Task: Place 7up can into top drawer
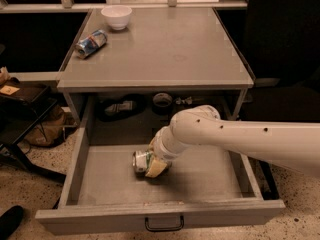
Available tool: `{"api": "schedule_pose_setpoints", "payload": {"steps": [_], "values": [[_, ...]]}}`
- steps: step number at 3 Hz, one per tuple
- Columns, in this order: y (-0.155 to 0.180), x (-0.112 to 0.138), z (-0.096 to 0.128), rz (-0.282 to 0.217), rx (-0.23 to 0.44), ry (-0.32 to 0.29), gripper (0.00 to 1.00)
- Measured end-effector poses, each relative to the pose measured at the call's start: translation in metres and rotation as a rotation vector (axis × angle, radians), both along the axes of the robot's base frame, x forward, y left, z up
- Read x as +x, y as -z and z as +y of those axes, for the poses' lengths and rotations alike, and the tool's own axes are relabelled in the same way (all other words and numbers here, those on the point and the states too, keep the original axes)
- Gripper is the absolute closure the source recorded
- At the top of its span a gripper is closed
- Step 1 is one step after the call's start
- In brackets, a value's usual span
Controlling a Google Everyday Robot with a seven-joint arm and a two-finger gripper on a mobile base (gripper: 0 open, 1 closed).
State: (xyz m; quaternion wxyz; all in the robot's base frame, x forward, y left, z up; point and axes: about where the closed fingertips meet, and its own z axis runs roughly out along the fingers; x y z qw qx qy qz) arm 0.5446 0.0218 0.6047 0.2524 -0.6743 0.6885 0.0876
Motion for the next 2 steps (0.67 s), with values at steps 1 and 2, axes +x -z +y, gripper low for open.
{"api": "schedule_pose_setpoints", "payload": {"steps": [1, 2], "values": [[0.0000, 0.0000, 0.0000, 0.000, 0.000, 0.000, 0.35], [0.0000, 0.0000, 0.0000, 0.000, 0.000, 0.000, 0.12]]}}
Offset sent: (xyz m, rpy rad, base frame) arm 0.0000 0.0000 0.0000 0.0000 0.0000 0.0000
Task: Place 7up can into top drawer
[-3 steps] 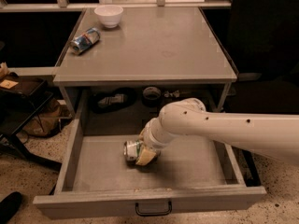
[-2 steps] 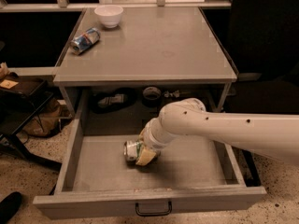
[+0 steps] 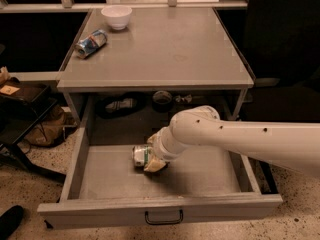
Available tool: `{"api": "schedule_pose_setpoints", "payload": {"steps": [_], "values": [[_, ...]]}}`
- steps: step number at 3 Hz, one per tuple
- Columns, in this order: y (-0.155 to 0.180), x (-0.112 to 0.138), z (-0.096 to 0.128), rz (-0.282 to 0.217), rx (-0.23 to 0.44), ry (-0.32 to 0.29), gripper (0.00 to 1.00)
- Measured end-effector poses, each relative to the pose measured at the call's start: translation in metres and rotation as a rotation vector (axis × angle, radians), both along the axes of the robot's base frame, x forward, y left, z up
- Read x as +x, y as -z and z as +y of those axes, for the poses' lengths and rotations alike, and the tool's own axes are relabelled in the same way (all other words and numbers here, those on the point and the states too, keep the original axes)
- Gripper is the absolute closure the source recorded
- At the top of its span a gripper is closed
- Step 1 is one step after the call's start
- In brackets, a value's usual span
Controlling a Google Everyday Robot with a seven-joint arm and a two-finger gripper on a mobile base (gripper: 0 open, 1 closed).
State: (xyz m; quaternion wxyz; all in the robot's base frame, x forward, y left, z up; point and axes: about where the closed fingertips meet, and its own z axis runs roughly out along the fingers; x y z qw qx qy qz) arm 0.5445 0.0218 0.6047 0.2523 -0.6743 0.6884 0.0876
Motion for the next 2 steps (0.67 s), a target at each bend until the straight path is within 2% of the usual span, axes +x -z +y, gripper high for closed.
{"api": "schedule_pose_setpoints", "payload": {"steps": [1, 2], "values": [[0.0000, 0.0000, 0.0000, 0.000, 0.000, 0.000, 0.00], [0.0000, 0.0000, 0.0000, 0.000, 0.000, 0.000, 0.00]]}}
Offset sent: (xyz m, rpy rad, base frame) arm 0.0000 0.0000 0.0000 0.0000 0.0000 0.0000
